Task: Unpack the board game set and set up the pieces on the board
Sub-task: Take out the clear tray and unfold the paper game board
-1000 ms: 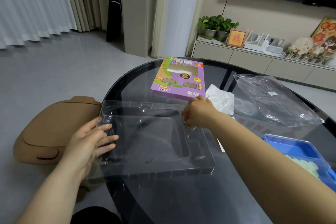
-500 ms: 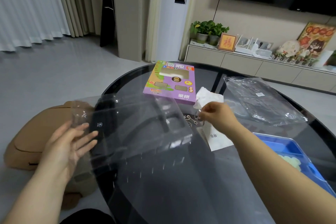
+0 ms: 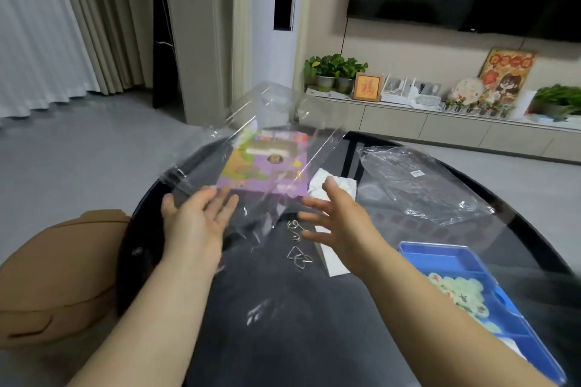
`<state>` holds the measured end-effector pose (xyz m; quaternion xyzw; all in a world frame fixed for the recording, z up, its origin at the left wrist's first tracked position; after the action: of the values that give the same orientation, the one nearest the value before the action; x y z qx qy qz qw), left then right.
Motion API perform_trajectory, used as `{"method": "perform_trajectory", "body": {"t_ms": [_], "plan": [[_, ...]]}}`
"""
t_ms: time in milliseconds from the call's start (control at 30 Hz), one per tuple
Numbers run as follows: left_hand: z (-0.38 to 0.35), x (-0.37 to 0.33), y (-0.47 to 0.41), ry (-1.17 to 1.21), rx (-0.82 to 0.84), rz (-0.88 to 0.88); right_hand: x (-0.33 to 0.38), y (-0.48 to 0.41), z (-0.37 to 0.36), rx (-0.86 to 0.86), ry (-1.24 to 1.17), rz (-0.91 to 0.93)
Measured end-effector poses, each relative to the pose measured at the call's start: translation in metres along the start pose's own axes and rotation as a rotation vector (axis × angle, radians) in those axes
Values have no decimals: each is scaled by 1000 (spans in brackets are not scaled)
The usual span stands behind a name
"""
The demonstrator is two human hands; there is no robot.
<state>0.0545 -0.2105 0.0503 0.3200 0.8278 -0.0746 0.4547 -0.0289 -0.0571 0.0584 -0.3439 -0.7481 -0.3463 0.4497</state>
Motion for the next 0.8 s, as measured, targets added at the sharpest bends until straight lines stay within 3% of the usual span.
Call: {"method": "perform_trajectory", "body": {"t_ms": [100,233,333,400,533,600,700,800], "plan": [[-41,27,8,-58,61,39,8,-2,5,45,-90,-26],[-78,58,10,-162,138,37,16,-25,29,-124,-187,11],[-96,73,5,-367,261,37,29,-48,51,-226,-192,71],[-96,75,-9,-685,265,-78,42,-61,68,-292,-157,116],[-76,73,-57,-1647,223,-564,61,-92,111,-383,-16,142],[-67,81,-83,-2010,309,-606,60,-107,130,-402,52,114],[-56,90,-112,-2142,361,-461,52,-125,143,-398,102,71],[-51,92,-133,-2140,334,-452,43,-141,143,-383,116,41]]}}
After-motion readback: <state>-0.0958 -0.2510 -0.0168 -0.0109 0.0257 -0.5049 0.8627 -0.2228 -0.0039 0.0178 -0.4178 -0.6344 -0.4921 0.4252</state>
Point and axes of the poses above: each hand's wrist, its own y-axis away from the middle knuckle, its own z-axis out of the back of the hand, x = y × z, the point moved 3 cm from there along -y, towards the middle knuckle, and after that the axes turned 12 degrees about -y, right-handed, at the moved point
